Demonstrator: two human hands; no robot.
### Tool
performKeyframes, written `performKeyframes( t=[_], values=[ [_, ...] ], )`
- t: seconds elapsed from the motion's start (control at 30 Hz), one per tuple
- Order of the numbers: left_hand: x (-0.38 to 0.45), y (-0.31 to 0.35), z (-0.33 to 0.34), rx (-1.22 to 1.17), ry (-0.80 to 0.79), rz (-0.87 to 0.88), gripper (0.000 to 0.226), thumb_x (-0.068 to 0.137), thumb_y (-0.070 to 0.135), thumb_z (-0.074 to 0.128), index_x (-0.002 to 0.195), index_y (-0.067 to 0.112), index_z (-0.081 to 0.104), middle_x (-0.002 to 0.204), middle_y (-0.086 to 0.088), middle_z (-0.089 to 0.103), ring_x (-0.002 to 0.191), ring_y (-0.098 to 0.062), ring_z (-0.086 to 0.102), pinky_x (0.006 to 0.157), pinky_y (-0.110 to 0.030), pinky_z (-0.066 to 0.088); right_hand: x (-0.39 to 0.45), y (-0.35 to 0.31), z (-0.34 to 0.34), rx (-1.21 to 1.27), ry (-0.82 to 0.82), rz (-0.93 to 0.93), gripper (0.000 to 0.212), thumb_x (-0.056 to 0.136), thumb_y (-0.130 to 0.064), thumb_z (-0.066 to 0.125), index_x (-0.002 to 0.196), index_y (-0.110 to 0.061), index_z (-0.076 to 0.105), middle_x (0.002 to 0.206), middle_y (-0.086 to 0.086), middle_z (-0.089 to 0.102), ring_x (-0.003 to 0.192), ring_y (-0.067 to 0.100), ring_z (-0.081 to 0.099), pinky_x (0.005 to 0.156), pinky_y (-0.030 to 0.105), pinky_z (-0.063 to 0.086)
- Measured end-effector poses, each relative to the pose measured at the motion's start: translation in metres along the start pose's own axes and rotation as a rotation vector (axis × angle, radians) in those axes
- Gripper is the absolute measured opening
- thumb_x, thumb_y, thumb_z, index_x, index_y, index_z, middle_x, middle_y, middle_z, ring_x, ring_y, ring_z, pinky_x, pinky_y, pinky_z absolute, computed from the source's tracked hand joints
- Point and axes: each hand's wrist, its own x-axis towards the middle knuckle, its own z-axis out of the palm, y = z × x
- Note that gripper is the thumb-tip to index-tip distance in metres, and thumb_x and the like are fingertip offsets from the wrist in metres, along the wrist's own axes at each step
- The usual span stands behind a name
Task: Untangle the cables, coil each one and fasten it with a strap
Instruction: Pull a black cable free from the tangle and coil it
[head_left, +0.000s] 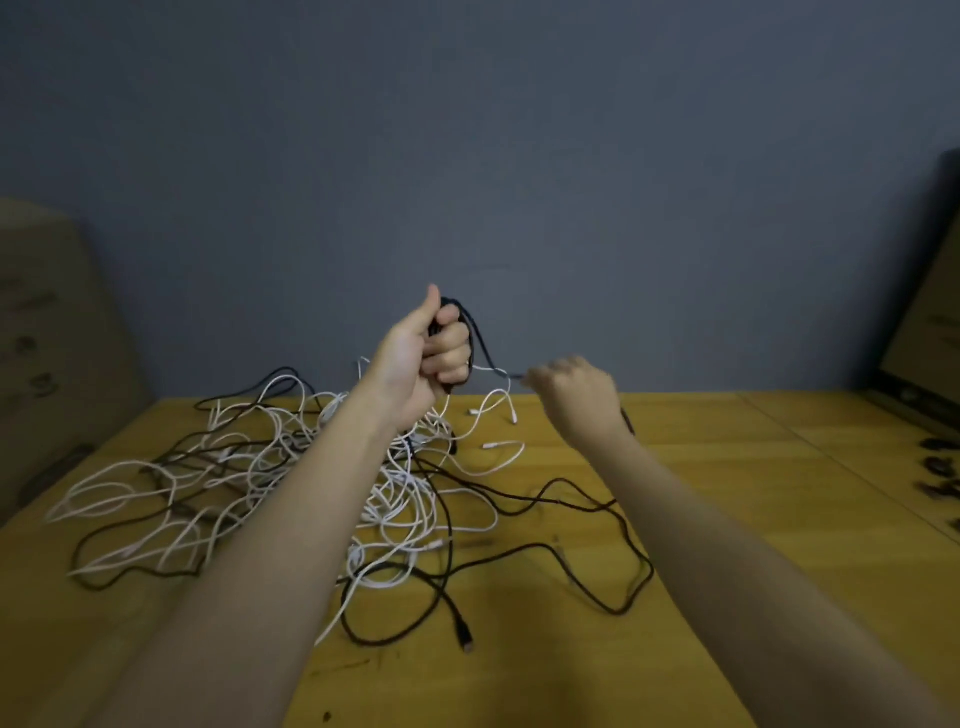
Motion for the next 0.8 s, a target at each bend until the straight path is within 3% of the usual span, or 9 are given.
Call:
performKeyframes(
  t=[0.07,0.13,0.23,0.33,0.47,0.57,0.63,0.7,0.8],
  values=[
    [0.001,-0.003,-0.003,-0.011,0.052,0.054,0.037,0.104,0.033,0.029,0.071,0.018,0.039,0.045,0.009,0.028,0.037,-0.004,0.022,0.04,-0.017,0.025,-0.019,-0.023,0.007,-0.061,-0.044,-0.183,0.029,0.052,-0.013,0.091,0.074,-0.024,0.075,0.056,-0.003,0.06,0.054,0.019,0.059,0.038,0.018,0.03],
    [0.004,-0.009,-0.005,0.091,0.151,0.11,0.032,0.105,0.025,0.027,0.075,0.017,0.034,0.051,0.007,0.035,0.04,-0.006,0.03,0.045,-0.019,0.034,-0.03,-0.04,0.011,-0.071,0.014,-0.336,0.033,0.047,-0.014,0.092,0.074,-0.023,0.074,0.054,-0.004,0.057,0.052,0.017,0.057,0.037,0.019,0.031],
    [0.004,-0.02,-0.012,0.731,0.291,0.143,0.026,0.106,0.027,0.025,0.084,0.015,0.033,0.065,0.001,0.045,0.052,-0.008,0.045,0.063,-0.021,0.044,-0.041,-0.054,0.011,0.06,0.179,-0.475,0.025,0.064,-0.006,0.083,0.086,-0.011,0.073,0.061,0.001,0.059,0.055,0.019,0.055,0.041,0.025,0.037],
    [-0.002,-0.028,-0.021,1.219,0.218,0.019,0.031,0.105,0.036,0.024,0.096,0.011,0.041,0.078,0.0,0.059,0.069,-0.009,0.057,0.072,-0.025,0.044,-0.038,-0.055,-0.008,0.239,0.28,-0.426,0.015,0.077,-0.008,0.077,0.091,-0.007,0.073,0.068,0.002,0.064,0.059,0.02,0.057,0.044,0.026,0.039],
    [-0.007,-0.034,-0.023,1.498,0.089,-0.101,0.032,0.103,0.041,0.026,0.095,0.014,0.039,0.073,0.002,0.057,0.066,-0.013,0.053,0.065,-0.031,0.037,-0.02,-0.03,-0.029,0.261,0.164,-0.211,0.019,0.087,-0.031,0.064,0.087,-0.014,0.072,0.069,0.002,0.062,0.063,0.023,0.059,0.047,0.027,0.041],
    [-0.011,-0.029,-0.023,1.534,0.078,-0.068,0.039,0.099,0.052,0.03,0.089,0.019,0.047,0.075,0.004,0.054,0.069,-0.011,0.052,0.068,-0.032,0.039,-0.016,-0.003,-0.03,0.435,-0.043,0.02,0.022,0.089,-0.036,0.062,0.094,-0.018,0.074,0.078,-0.002,0.065,0.074,0.022,0.061,0.062,0.037,0.049],
    [-0.016,-0.025,-0.023,1.51,0.043,-0.066,0.046,0.092,0.062,0.036,0.087,0.019,0.051,0.072,0.005,0.053,0.061,-0.007,0.05,0.063,-0.029,0.04,-0.018,0.009,-0.026,0.521,-0.063,0.128,0.024,0.088,-0.037,0.062,0.096,-0.019,0.075,0.08,-0.005,0.064,0.078,0.018,0.059,0.068,0.037,0.049],
    [-0.02,-0.024,-0.019,1.432,-0.054,-0.1,0.042,0.092,0.057,0.045,0.078,0.018,0.049,0.06,0.007,0.045,0.047,-0.004,0.041,0.051,-0.022,0.035,-0.018,0.012,-0.019,0.481,0.03,0.23,0.023,0.089,-0.037,0.062,0.095,-0.019,0.074,0.083,-0.002,0.064,0.08,0.016,0.057,0.066,0.034,0.045],
    [-0.021,-0.023,-0.01,0.936,-0.183,-0.196,0.035,0.095,0.042,0.046,0.07,0.017,0.043,0.046,0.009,0.03,0.036,-0.006,0.023,0.037,-0.016,0.021,-0.006,0.003,-0.01,0.648,0.195,0.433,0.021,0.091,-0.036,0.061,0.096,-0.02,0.073,0.085,-0.002,0.062,0.078,0.012,0.055,0.064,0.027,0.042]
  ],
)
